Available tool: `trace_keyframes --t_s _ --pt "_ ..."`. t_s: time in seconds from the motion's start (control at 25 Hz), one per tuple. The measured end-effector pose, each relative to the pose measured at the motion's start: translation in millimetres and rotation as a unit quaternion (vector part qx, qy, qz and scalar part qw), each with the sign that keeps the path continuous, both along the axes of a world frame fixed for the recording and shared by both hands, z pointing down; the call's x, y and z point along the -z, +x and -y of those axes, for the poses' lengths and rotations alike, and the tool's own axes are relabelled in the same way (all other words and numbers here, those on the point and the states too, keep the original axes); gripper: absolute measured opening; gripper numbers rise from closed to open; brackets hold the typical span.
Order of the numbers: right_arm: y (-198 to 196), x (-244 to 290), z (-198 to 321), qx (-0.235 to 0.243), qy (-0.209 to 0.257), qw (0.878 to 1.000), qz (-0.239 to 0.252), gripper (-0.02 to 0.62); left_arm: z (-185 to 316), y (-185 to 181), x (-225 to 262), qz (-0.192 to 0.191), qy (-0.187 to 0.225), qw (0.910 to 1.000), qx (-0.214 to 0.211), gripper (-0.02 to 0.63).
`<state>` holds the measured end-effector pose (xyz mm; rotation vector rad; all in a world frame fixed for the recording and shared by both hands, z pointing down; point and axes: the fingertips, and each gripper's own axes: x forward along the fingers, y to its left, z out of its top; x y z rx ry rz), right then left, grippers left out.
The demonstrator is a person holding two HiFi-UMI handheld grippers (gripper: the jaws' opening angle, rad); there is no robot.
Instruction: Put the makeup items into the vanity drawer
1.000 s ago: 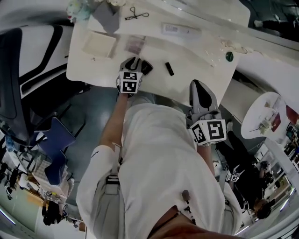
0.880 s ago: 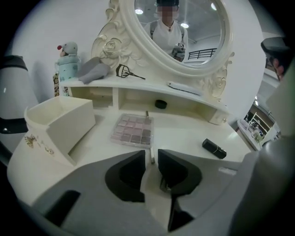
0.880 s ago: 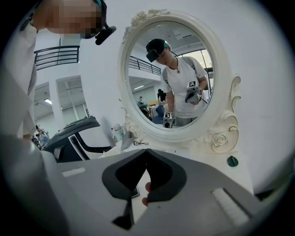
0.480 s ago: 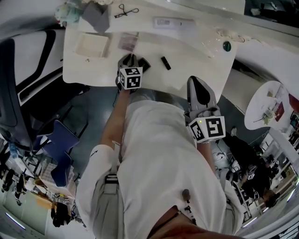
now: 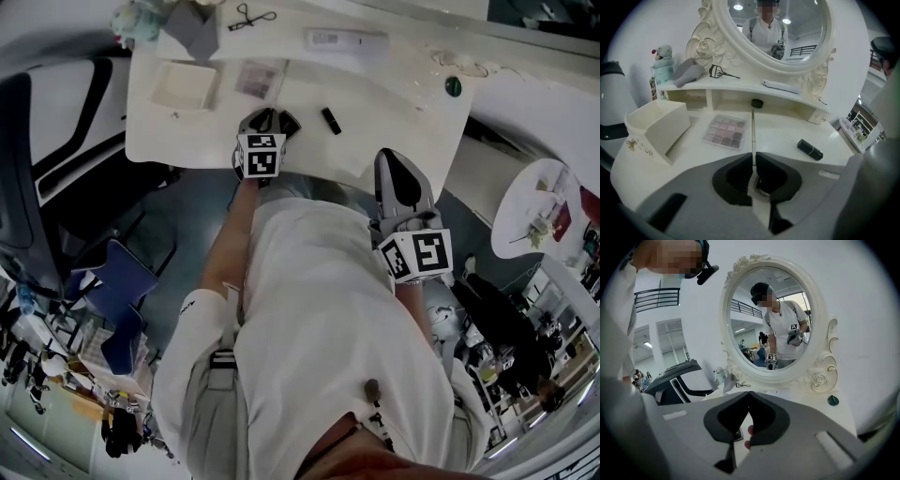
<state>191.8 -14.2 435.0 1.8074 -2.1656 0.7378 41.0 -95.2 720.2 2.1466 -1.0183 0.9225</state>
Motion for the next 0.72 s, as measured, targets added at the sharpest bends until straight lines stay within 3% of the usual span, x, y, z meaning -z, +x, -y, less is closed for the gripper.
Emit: trace_keyframes --t_s 0.32,0.72 --pt "-2 5 -4 0.007 0.011 1.0 0.006 0.009 -13 -3 13 0.004 0.004 1.0 -0.006 0.031" --pt "-22 16 16 0.036 0.035 0.998 0.022 0.009 -29 -61 31 0.028 0.005 0.999 0.033 0.031"
